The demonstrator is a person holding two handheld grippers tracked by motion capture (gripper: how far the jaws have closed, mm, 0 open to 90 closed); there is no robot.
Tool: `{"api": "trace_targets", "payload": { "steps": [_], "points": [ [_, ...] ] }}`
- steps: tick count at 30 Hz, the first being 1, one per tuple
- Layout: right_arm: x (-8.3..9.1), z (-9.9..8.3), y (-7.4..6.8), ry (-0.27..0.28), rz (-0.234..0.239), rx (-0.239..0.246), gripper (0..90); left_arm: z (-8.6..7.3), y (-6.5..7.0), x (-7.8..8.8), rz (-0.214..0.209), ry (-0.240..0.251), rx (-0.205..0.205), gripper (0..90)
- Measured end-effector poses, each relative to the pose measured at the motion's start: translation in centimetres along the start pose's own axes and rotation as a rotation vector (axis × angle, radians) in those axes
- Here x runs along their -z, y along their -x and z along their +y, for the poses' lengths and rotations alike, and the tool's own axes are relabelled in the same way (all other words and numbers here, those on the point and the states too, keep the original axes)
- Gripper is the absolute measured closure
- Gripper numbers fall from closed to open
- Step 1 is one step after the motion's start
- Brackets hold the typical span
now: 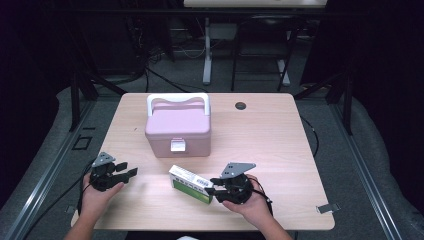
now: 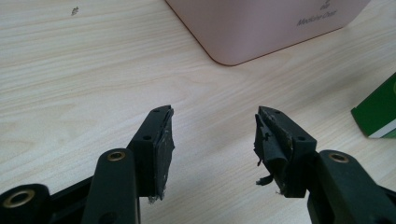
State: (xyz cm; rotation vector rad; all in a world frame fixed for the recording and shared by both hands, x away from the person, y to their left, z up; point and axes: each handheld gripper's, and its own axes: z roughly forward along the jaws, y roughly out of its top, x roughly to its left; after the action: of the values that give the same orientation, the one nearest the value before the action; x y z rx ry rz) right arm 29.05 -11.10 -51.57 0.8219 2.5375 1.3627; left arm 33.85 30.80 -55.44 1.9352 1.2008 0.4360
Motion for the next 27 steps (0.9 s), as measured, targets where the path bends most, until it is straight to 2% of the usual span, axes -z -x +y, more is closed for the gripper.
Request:
{"api": "trace_targets", "payload": {
  "steps": [4,10,14,27],
  "points": [
    [0.5,-0.3,0.2,-0.002,0.0,-0.005,61.6,0.1,-0.1,-0.1,0.0,-0.002,-0.001,46.6],
    [0.4,-0.2,0.4,-0.005,0.013,-0.026,60.7,0.1,0.0,-0.2,-0.003,-0.005,-0.001,46.6],
    [-0.1,-0.1,0.5,-0.012,0.022,-0.038,59.0,0.1,-0.1,-0.2,-0.001,-0.003,0.0,46.6],
    [-2.4,0.5,0.5,-0.061,0.028,-0.015,55.7,0.0,-0.1,-0.2,-0.001,-0.003,0.004,46.5]
  ]
}}
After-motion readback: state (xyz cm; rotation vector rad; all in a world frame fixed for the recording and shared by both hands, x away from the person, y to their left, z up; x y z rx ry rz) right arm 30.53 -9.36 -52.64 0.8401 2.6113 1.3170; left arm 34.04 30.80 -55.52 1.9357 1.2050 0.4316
